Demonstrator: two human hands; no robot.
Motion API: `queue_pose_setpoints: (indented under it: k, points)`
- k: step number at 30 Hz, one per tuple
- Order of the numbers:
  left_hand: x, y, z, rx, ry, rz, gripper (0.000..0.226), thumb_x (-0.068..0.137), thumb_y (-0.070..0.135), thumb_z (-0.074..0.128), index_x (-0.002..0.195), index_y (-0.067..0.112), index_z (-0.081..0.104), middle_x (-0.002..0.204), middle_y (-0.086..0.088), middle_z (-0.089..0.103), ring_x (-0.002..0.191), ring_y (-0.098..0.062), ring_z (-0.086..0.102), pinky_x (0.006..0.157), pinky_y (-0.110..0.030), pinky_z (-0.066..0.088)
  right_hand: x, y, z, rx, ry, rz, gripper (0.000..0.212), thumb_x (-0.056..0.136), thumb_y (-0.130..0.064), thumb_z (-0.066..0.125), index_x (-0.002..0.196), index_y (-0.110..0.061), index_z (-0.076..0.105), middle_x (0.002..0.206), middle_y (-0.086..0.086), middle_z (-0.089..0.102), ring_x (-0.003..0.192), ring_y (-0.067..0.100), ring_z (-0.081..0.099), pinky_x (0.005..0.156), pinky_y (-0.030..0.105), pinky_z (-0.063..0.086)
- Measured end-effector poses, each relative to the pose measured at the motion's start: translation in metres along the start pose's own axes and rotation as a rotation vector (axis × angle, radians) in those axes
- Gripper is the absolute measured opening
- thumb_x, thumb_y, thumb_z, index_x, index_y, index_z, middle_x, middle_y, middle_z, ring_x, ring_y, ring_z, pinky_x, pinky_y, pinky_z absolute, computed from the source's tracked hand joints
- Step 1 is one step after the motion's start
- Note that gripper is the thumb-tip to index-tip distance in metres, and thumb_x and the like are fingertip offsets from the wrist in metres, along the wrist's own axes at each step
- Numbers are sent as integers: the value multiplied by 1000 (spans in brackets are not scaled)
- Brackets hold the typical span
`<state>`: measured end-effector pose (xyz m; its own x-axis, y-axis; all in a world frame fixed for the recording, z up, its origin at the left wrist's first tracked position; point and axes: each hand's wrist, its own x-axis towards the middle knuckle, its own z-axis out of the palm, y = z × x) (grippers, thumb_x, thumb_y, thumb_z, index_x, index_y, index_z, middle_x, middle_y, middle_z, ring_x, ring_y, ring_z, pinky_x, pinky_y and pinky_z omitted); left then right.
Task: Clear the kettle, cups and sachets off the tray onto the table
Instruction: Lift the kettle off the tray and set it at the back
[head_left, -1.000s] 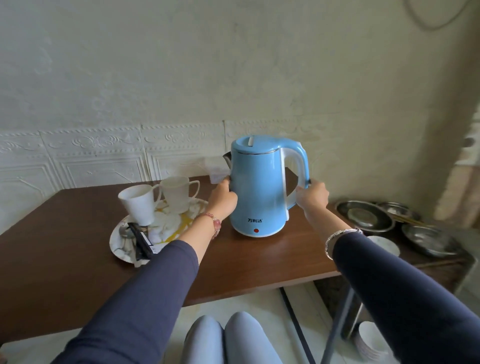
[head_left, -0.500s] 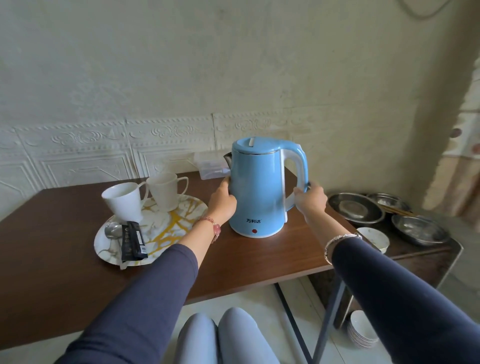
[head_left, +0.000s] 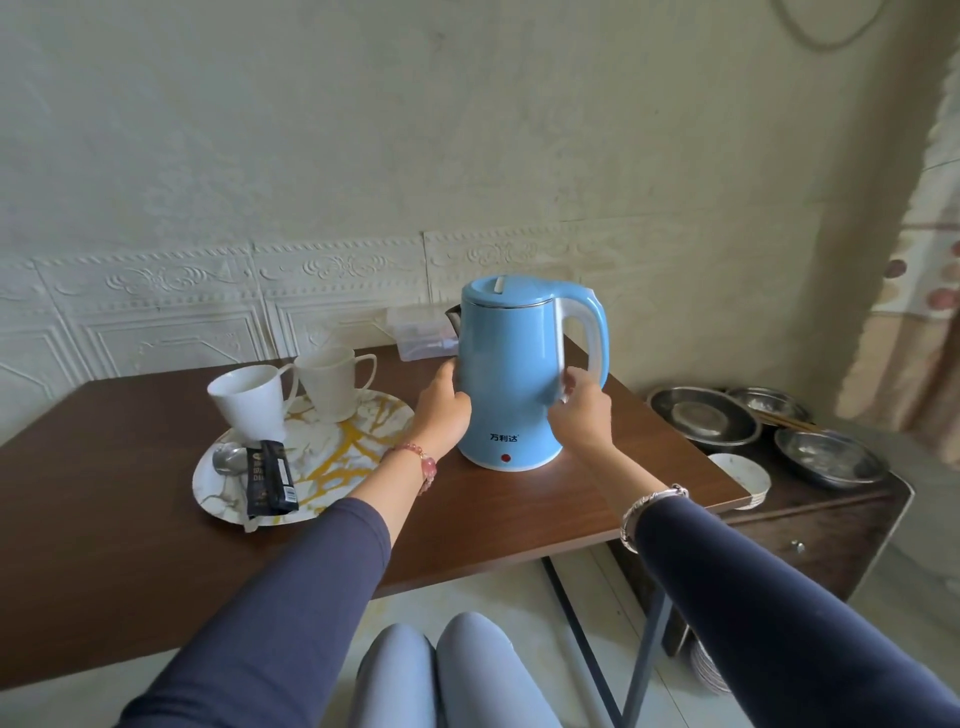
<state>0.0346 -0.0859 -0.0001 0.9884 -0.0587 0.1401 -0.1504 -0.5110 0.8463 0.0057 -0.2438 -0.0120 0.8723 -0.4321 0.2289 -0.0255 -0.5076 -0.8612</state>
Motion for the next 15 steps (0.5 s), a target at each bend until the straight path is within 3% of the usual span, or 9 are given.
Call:
queue_pose_setpoints:
  k: [3,6,9,15]
  points:
    - [5,-4,4,15,8,13,61,87,1,34,144,24,38,141,-5,53,127,-27,52,102,-35,43,-1,2,6,-65,-22,-13,25,80,7,39,96,-9,48,87,10,56,79,31,51,58,28,38]
    - [10,-6,7,32,10,19,62,88,0,33,145,25,35,139,-8,54,125,-30,53,96,-33,43,0,3,10,-91,8,-7,24,78,8,38,92,-11,44,79,7,52,75,31,49,57,29,36]
    - [20,-6,12,53,14,19,63,89,-1,31,147,25,31,138,-10,54,123,-32,53,89,-31,43,8,4,13,-85,26,8,24,79,8,38,91,-12,44,83,9,54,76,31,50,62,32,38]
    - [41,-2,22,44,-25,4,63,90,-2,30,147,24,27,138,-13,52,122,-33,52,92,-35,43,36,6,16,-94,29,26,25,81,7,41,95,-13,47,87,8,54,79,30,51,64,31,39]
